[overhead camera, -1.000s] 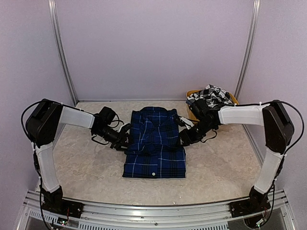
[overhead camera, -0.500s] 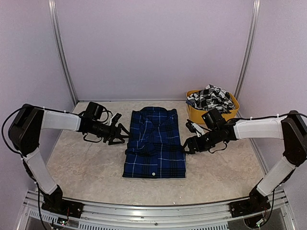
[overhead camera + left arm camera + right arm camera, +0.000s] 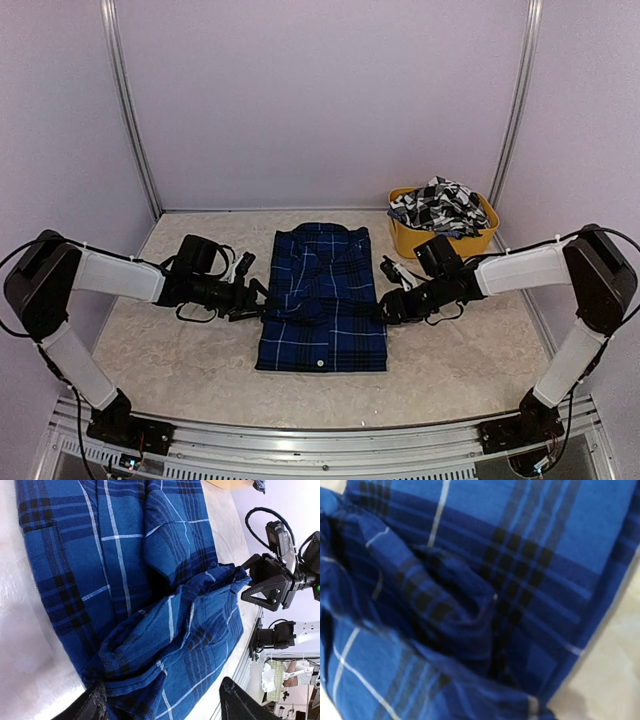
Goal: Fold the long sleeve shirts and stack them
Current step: Smooth out the 2/3-rectangle-folded shirt at the center of the board.
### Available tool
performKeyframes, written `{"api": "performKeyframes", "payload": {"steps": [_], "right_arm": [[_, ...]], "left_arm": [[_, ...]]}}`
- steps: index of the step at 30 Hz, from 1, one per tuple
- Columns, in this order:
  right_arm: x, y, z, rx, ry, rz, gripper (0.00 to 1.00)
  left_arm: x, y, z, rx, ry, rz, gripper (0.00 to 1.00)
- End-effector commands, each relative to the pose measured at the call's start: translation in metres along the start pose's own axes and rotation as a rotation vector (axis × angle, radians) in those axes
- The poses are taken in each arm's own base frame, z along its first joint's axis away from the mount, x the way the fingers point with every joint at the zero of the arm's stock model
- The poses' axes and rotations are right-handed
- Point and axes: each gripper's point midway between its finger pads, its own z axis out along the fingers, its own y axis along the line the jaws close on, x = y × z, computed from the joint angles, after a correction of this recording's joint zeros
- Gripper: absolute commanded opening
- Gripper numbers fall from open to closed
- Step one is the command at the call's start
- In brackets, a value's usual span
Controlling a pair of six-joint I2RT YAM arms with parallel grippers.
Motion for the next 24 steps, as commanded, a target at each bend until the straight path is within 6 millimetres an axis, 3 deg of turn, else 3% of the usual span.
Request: {"api": "performKeyframes", "payload": {"steps": [1,8,14,19,24], "right_arm": [[-0.008,0.013,0.004,-0.053,-0.02,-0.024,0.49],[-0.008,0.024,0.011,-0.099,-0.004,-0.046,0.39],[-0.01,0.03,0.013,-0.109,-0.001,-0.065,0.25],[-0.017,0.034,0.009,-0.115,-0.005,-0.086,0.12],[-0.027,0.044,0.004,-0.132,-0.016,-0.118,0.0]], "left_arm": [[-0.001,0.012,0.007,-0.06,-0.037,0.017,0.69],[0.006,0.011,0.023,-0.096,-0.011,0.065,0.61],[0.005,0.008,0.027,-0.097,-0.016,0.091,0.49],[0.002,0.004,0.028,-0.085,-0.018,0.138,0.28],[0.0,0.003,0.028,-0.087,-0.023,0.163,0.0]]}}
